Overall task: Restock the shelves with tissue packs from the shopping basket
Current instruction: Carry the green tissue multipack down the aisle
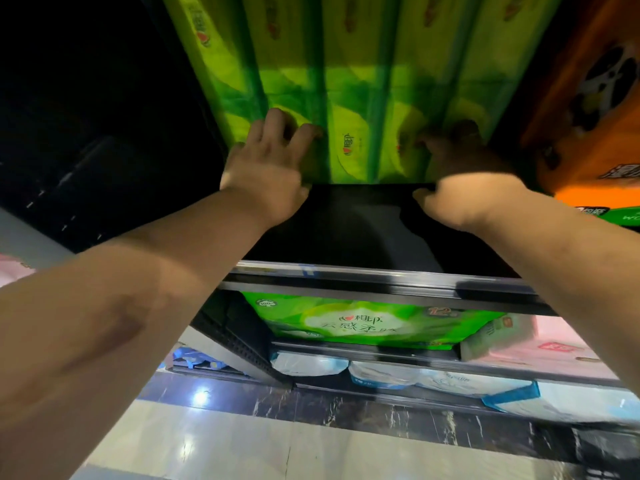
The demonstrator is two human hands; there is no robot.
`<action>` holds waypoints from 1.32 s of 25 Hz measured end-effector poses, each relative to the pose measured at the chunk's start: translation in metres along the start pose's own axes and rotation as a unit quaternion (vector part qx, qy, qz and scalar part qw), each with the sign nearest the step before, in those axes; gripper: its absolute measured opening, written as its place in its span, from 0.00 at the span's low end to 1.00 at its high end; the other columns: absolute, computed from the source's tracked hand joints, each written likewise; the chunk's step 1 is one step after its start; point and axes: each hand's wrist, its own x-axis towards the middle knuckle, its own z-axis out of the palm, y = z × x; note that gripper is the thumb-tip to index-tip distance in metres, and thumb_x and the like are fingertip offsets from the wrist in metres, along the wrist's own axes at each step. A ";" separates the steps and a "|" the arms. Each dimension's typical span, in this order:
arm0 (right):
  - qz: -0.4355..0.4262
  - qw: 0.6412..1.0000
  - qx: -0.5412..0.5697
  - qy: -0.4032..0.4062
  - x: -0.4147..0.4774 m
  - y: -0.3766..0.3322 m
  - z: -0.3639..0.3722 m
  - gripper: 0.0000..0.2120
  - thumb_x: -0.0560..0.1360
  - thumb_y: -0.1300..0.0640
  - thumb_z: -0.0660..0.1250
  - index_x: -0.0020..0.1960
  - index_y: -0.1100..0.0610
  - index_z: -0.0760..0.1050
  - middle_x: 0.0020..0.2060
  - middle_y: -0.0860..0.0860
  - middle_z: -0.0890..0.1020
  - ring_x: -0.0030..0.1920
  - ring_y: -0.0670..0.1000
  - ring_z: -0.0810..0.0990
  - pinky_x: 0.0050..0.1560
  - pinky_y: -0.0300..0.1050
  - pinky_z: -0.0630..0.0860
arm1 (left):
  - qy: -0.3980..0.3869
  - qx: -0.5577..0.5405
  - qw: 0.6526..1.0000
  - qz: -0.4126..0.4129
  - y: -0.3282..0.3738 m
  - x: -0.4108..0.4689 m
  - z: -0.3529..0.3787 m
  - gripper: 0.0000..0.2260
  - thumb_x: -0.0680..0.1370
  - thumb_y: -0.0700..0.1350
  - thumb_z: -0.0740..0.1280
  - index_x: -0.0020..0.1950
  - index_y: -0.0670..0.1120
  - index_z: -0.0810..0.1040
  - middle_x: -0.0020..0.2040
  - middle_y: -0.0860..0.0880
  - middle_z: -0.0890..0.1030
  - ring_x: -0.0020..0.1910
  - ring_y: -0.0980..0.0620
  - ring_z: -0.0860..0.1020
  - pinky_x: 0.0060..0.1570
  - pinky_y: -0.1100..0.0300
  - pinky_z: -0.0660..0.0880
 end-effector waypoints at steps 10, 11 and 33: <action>0.008 0.996 -0.038 -0.075 -0.020 -0.011 -0.023 0.36 0.73 0.43 0.68 0.76 0.48 0.57 0.68 0.65 0.64 0.64 0.67 0.71 0.64 0.55 0.71 | -0.052 -0.046 0.996 0.046 -0.004 -0.030 -0.024 0.40 0.71 0.55 0.71 0.78 0.56 0.52 0.73 0.44 0.60 0.72 0.40 0.59 0.71 0.47 0.60; 0.009 0.995 -0.050 -0.085 -0.030 -0.015 -0.031 0.35 0.74 0.41 0.67 0.76 0.50 0.59 0.67 0.65 0.67 0.64 0.66 0.72 0.63 0.54 0.72 | -0.053 -0.066 0.995 0.050 -0.003 -0.036 -0.033 0.40 0.71 0.55 0.71 0.78 0.55 0.54 0.74 0.43 0.61 0.73 0.39 0.58 0.72 0.46 0.59; -0.261 0.950 0.087 -0.149 -0.257 -0.121 -0.151 0.40 0.72 0.38 0.68 0.77 0.50 0.57 0.71 0.58 0.64 0.68 0.62 0.67 0.65 0.57 0.70 | -0.033 -0.196 0.944 -0.264 0.049 -0.352 -0.233 0.42 0.70 0.59 0.73 0.78 0.49 0.56 0.75 0.45 0.64 0.73 0.42 0.63 0.70 0.40 0.62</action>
